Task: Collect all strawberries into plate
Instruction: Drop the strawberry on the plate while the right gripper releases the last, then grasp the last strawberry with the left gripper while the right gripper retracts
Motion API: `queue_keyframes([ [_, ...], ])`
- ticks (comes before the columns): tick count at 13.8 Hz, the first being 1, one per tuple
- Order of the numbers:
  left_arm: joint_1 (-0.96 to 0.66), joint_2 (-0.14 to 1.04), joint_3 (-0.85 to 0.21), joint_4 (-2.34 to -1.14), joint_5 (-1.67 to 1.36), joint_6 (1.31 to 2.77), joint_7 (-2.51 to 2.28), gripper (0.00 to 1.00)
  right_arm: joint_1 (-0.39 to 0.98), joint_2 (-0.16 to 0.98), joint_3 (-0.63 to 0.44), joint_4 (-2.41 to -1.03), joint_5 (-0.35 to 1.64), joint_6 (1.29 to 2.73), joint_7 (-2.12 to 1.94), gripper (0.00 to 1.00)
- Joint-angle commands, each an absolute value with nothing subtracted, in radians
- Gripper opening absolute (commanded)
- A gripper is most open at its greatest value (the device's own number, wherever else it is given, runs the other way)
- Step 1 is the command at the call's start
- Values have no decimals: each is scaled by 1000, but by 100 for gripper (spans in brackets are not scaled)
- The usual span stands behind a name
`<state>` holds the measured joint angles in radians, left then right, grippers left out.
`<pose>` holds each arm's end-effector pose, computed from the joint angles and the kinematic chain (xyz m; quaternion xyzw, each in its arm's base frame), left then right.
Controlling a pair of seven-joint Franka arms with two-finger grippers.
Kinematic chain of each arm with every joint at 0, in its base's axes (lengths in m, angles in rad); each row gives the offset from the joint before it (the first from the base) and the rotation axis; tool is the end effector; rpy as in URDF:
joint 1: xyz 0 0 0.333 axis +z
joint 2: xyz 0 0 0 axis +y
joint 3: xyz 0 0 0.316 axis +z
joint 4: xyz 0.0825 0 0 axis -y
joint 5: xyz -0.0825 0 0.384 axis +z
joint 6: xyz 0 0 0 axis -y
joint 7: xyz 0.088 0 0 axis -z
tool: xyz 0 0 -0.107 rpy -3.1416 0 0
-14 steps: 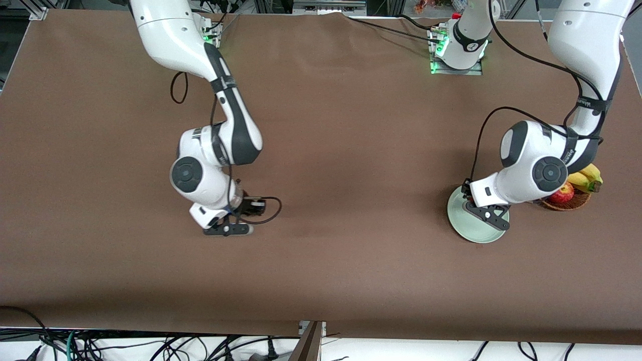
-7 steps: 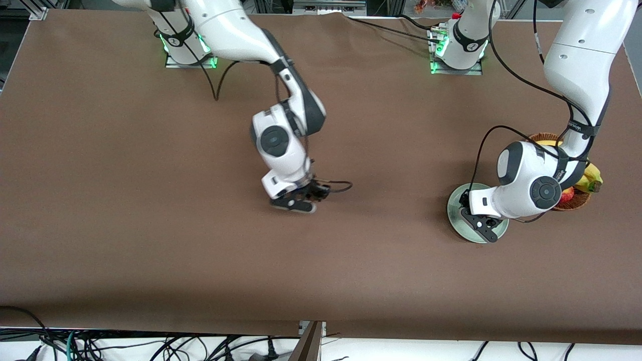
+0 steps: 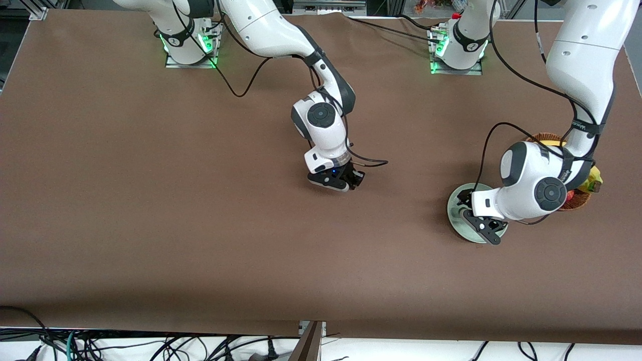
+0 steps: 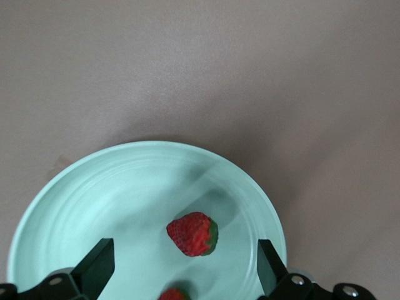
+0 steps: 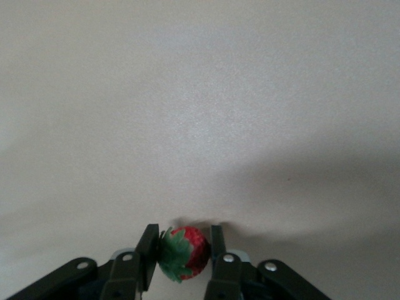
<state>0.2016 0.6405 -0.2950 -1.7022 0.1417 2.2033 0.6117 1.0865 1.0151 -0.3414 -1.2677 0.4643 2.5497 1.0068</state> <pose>0.6617 -0.0389 0.2251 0.9287 -0.3653 -0.0434 0.0467 0.5183 0.5758 0.1889 -0.9658 0.1991 -0.0835 0.1436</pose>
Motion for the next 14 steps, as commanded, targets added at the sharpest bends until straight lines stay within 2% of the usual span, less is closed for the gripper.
queue_keyframes([
  [1, 196, 592, -317, -1651, 155, 2055, 505, 100, 1082, 999, -356, -1243, 459, 2539, 1031, 80],
  [3, 196, 592, -360, -1612, 155, 1984, 396, 100, 1062, 960, -385, -1243, 463, 2456, 1020, 85],
  [7, 170, 607, -449, -1629, 127, 1994, 127, 100, 976, 826, -410, -1241, 463, 2202, 889, 89],
  [8, 132, 617, -451, -1628, 126, 2003, 50, 100, 954, 798, -413, -1241, 462, 2142, 840, 93],
  [9, 92, 620, -451, -1629, 126, 2031, -30, 100, 928, 764, -411, -1241, 457, 2091, 807, 99],
  [11, 23, 650, -451, -1631, 126, 2115, -199, 100, 897, 701, -435, -1250, 453, 2005, 712, 99],
  [14, -89, 693, -451, -1621, 126, 2279, -482, 100, 897, 637, -564, -1258, 457, 1800, 556, 99],
])
